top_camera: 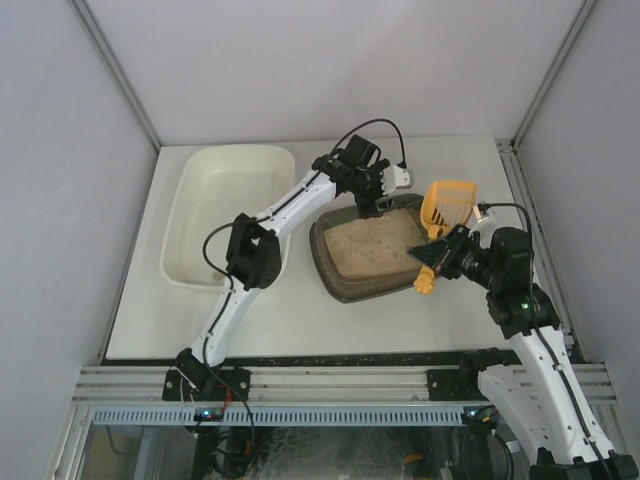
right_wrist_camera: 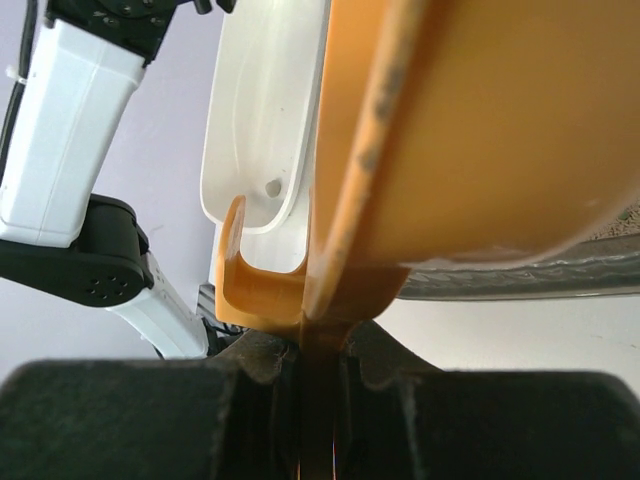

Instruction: Clean the litter box

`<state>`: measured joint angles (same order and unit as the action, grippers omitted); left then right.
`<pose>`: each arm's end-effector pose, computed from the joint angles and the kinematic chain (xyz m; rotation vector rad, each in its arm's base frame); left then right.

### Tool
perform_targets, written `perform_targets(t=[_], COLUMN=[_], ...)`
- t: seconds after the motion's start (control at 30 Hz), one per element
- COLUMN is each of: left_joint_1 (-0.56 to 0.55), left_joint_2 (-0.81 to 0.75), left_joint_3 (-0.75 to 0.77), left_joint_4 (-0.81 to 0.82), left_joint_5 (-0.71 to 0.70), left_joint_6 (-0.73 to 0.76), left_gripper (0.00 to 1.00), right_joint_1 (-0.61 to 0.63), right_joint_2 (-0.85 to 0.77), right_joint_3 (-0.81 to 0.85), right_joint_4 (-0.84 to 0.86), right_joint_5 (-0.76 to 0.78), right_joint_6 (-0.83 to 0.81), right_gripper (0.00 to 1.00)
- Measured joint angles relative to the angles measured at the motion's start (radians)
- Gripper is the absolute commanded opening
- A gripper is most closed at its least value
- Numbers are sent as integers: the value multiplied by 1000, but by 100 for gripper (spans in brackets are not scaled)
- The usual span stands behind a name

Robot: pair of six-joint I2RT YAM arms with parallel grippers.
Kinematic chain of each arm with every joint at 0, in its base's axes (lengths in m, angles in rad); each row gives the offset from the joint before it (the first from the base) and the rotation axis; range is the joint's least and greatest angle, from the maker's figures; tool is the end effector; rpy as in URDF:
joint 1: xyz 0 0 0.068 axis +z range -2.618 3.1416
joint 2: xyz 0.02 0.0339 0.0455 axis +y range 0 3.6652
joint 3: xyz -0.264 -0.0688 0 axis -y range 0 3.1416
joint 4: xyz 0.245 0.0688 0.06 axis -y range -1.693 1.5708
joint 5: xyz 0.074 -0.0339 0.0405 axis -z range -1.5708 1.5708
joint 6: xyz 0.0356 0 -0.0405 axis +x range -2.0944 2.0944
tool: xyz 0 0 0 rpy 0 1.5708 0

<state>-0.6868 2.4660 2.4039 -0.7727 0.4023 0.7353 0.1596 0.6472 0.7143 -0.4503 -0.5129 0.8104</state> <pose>0.4133 -0.3569 0.2441 1.6810 1.6672 -0.4591 0.1426 0.0406 0.3097 0.3110 2.0549 1.1188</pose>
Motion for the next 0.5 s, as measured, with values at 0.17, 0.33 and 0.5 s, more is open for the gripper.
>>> perform_targets(t=[0.17,0.33,0.5], left_joint_1=[10,22,25], left_joint_2=[47,50,46], left_joint_3=[0,0,-7], left_joint_4=[-2,-18,5], left_joint_5=[-8,-12,-28], left_joint_6=[1,10,-64], left_gripper=[57,17,0], right_joint_1=[-14,-21,-26], right_joint_2=[-1,15,54], right_joint_3=[0,0,0], right_joint_4=[-21,-25,-14], right_joint_5=[-2,-14,-38], right_joint_6=[-3,-8,-10], right_gripper=[0,0,0])
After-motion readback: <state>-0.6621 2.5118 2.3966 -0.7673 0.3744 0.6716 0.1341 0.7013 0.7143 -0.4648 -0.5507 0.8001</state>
